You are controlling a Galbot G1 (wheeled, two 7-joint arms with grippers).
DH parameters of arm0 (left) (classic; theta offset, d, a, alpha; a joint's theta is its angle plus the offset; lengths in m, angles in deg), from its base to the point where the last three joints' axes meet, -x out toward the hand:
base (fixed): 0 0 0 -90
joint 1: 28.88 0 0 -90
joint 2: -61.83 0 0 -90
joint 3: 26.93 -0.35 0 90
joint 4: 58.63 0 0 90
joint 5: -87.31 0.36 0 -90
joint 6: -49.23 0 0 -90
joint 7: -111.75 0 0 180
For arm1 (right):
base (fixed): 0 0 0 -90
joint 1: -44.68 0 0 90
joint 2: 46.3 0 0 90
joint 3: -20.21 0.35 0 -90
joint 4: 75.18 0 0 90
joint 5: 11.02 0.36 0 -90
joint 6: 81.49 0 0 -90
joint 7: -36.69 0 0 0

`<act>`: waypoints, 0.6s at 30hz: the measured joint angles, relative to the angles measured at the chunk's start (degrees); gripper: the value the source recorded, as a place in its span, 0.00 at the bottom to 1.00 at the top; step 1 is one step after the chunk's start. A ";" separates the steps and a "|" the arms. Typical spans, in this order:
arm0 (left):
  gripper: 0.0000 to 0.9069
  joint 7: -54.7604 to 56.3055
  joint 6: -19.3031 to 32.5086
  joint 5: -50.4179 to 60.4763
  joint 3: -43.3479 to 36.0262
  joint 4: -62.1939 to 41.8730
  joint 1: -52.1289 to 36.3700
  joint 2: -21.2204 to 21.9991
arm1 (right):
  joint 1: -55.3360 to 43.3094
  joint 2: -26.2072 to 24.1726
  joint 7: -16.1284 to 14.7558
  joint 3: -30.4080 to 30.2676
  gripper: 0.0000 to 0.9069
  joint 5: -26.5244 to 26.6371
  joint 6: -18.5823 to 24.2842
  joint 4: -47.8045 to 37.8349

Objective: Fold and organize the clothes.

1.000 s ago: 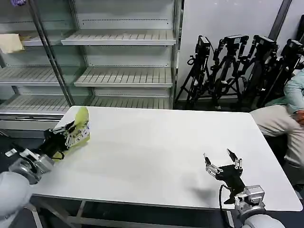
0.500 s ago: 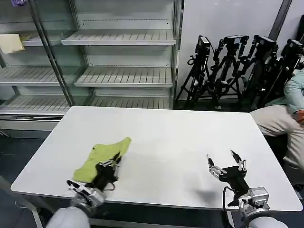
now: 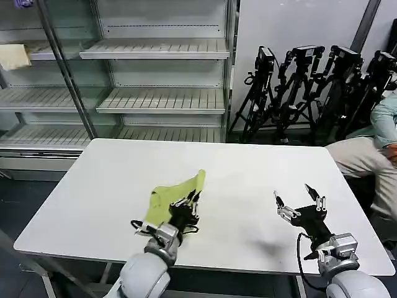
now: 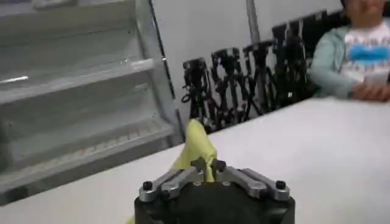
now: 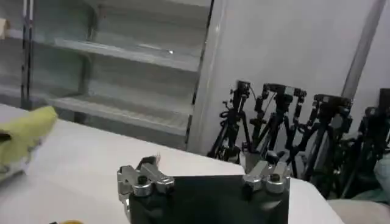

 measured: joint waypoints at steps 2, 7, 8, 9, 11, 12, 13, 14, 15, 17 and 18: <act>1.00 0.85 -0.11 -2.47 -0.46 -0.19 -1.44 0.95 | -0.73 -0.12 -0.17 -0.13 1.00 0.13 0.22 -0.56; 1.00 1.36 0.24 -8.27 0.36 0.12 -4.34 1.62 | -2.24 -0.26 -0.73 -0.61 1.00 0.27 0.63 -1.69; 1.00 1.51 0.33 -9.31 0.87 0.37 -4.69 1.55 | -2.48 -0.30 -0.86 -0.73 1.00 0.28 0.71 -1.91; 1.00 1.58 0.40 -10.27 1.59 0.64 -4.94 1.34 | -2.77 -0.31 -0.93 -0.86 1.00 0.27 0.80 -2.19; 1.00 1.51 0.72 -11.55 3.16 0.87 -5.17 0.72 | -3.28 -0.30 -1.18 -1.12 1.00 0.28 0.92 -2.65; 1.00 1.20 1.13 -11.92 4.30 0.88 -5.13 0.16 | -3.59 -0.26 -1.26 -1.28 1.00 0.27 1.04 -2.96; 1.00 0.77 1.67 -11.98 5.50 0.81 -5.00 -0.47 | -3.83 -0.20 -1.32 -1.42 1.00 0.28 1.15 -3.22; 1.00 0.20 2.35 -11.78 6.84 0.58 -4.73 -1.18 | -4.04 -0.13 -1.39 -1.59 1.00 0.27 1.25 -3.49; 1.00 -0.69 3.19 -11.24 8.43 0.13 -4.28 -2.01 | -4.33 -0.04 -1.43 -1.75 1.00 0.22 1.39 -3.82; 1.00 -2.39 4.94 -10.01 11.37 -0.92 -3.31 -3.57 | -4.79 0.11 -1.44 -2.09 1.00 0.09 1.56 -4.34; 1.00 -3.37 6.00 -9.29 13.12 -1.65 -2.65 -4.38 | -5.08 0.21 -1.40 -2.29 1.00 -0.08 1.56 -4.66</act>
